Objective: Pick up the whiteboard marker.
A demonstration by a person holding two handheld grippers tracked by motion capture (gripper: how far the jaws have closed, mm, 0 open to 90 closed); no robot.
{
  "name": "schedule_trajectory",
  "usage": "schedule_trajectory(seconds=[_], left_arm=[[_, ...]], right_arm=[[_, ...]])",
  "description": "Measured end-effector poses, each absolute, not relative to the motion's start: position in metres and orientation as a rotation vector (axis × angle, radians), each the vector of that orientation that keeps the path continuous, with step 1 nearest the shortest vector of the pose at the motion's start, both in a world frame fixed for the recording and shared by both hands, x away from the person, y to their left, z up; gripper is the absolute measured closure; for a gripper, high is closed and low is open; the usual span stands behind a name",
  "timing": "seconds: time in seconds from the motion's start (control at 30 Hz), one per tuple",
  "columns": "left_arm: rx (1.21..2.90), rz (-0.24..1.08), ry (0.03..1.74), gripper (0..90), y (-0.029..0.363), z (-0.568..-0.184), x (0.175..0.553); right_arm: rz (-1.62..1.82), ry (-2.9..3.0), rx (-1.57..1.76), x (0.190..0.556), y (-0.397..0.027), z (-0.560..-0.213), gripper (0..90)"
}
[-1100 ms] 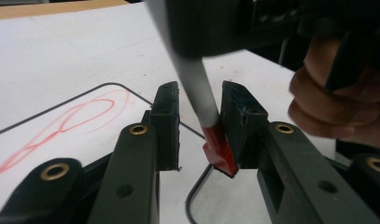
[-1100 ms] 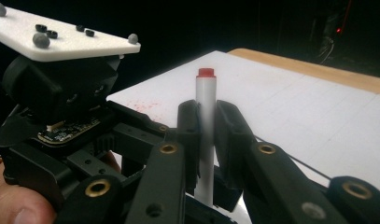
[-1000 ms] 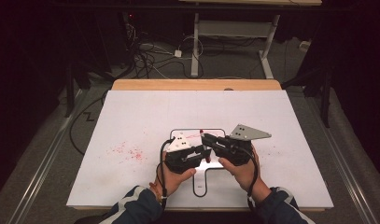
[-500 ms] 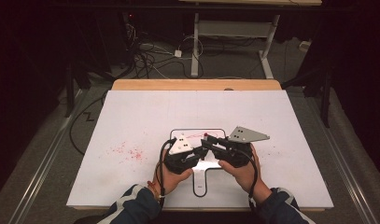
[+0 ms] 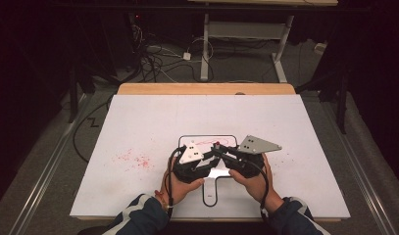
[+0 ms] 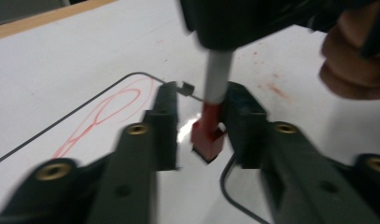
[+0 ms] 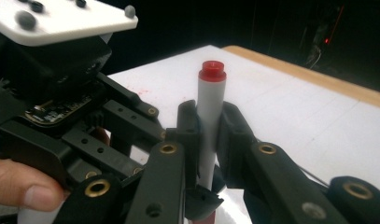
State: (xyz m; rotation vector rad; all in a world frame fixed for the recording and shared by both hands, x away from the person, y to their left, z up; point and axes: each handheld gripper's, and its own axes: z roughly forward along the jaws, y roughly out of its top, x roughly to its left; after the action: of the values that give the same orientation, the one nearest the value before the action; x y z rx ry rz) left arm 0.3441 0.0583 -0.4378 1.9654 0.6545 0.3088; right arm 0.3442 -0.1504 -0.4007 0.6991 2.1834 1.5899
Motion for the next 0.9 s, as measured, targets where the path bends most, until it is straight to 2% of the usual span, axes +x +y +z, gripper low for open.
schedule_trajectory(seconds=[0.17, 0.3, 0.43, 0.47, 0.7, 0.9], left_arm=[[1.987, 0.413, 0.63, 36.6, 0.068, -0.435, 0.34], [1.997, 0.469, 0.575, 26.4, 0.079, -0.429, 0.335], [2.026, 0.524, 0.541, 22.2, 0.092, -0.425, 0.331], [2.042, 0.581, 0.538, 22.2, 0.099, -0.422, 0.33], [2.025, 0.623, 0.529, 18.6, 0.13, -0.419, 0.324], [2.04, 0.653, 0.597, 18.6, 0.161, -0.431, 0.316]], right_arm=[[1.587, 2.165, 0.705, 0.346, -0.158, -0.399, 81.5], [1.578, 2.159, 0.695, 0.348, -0.163, -0.398, 81.5], [1.561, 2.156, 0.69, 0.349, -0.17, -0.397, 81.5], [1.561, 2.156, 0.694, 0.349, -0.171, -0.397, 81.5], [1.536, 2.162, 0.691, 0.352, -0.18, -0.398, 81.4], [1.508, 2.175, 0.706, 0.357, -0.189, -0.401, 81.4]])
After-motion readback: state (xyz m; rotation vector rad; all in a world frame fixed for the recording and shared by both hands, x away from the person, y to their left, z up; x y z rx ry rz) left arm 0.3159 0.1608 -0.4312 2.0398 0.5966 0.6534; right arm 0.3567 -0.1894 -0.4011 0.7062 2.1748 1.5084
